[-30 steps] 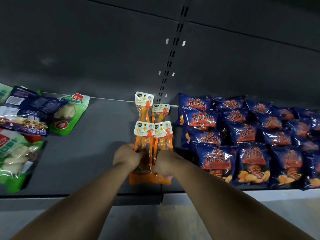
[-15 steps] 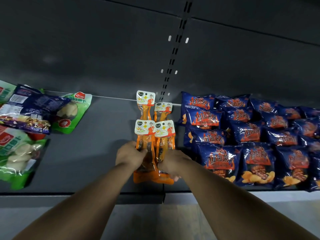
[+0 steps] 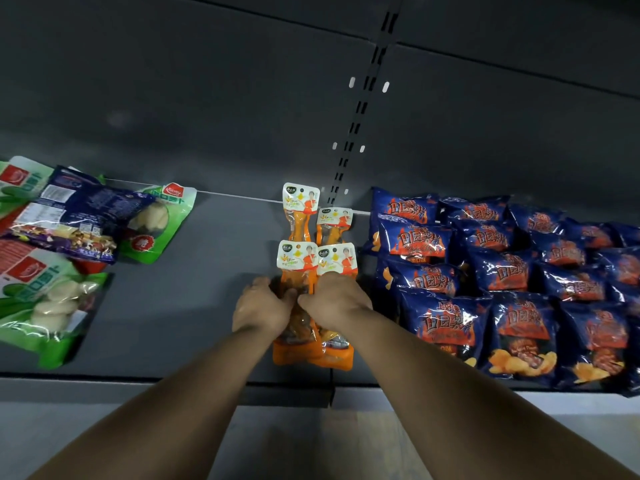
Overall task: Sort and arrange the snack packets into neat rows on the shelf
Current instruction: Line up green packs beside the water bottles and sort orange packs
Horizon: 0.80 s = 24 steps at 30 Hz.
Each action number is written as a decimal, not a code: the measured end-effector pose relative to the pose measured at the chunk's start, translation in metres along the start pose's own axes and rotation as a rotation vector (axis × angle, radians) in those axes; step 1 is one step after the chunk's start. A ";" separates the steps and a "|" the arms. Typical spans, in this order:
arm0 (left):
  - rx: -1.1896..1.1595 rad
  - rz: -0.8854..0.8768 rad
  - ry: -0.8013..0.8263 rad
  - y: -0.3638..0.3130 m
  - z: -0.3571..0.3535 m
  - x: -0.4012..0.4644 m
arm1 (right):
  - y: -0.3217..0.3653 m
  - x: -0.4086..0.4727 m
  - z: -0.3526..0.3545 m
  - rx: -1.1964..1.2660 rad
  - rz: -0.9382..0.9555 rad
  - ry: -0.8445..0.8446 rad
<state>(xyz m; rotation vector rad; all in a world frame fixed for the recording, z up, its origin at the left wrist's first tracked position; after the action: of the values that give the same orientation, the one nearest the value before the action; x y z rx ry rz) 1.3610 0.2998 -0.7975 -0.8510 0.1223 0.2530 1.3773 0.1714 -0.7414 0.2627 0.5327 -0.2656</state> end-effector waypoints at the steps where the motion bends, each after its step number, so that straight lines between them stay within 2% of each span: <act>1: -0.006 0.016 -0.024 0.000 0.003 -0.002 | 0.005 -0.001 0.000 0.011 0.026 -0.008; 8: -0.041 0.188 -0.183 0.023 0.042 -0.015 | 0.053 -0.004 -0.016 0.134 0.162 0.025; 11: -0.020 0.254 -0.257 0.037 0.067 -0.031 | 0.080 -0.012 -0.030 0.103 0.257 0.049; 19: 0.196 0.415 -0.308 0.063 0.130 -0.075 | 0.111 -0.036 -0.068 0.032 0.401 0.223; 24: 0.132 0.453 -0.419 0.080 0.154 -0.070 | 0.120 -0.046 -0.063 0.041 0.454 0.215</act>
<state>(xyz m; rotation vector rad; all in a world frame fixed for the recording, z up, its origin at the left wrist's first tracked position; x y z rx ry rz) 1.2727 0.4548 -0.7406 -0.6152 -0.0623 0.8330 1.3475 0.3119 -0.7482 0.4464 0.6637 0.1957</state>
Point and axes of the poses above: each hand's wrist, its own x-axis towards the middle knuckle, its own z-axis out of the back of the hand, y = z × x, the point moved 6 cm from there along x, towards the middle knuckle, and after that the axes turned 13 degrees about -z, right-handed, at the moved point
